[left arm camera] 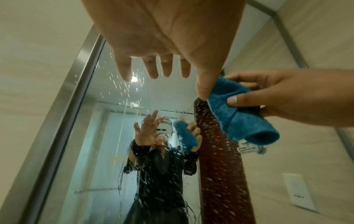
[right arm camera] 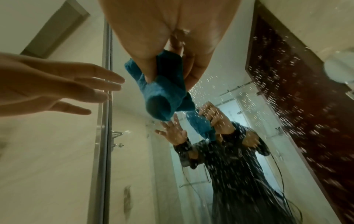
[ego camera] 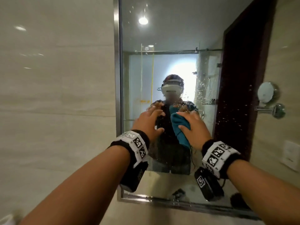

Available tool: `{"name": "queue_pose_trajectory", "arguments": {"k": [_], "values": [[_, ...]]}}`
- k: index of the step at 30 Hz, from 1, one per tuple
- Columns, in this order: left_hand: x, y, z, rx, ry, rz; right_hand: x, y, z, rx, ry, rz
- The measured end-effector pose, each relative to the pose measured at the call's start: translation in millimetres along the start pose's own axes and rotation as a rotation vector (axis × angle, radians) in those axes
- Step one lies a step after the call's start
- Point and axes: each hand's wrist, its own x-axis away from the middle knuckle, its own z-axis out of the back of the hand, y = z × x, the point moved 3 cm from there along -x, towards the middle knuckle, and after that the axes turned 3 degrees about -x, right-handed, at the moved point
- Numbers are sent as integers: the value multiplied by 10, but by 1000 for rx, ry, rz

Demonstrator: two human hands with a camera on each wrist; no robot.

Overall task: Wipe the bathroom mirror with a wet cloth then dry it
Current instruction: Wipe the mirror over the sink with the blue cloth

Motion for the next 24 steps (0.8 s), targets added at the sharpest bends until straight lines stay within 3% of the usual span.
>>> {"name": "queue_pose_trajectory", "arguments": {"k": [5,11,24], "values": [[-423,-289,176,-234,0,-27,-522,-260,-3,80,102,33],[-754,-398,171,-297,39,-45,-892,-447,17,192,134,96],[-858,-346,152,-177,82,-108,-1003,-392,-13,217,158,76]]}}
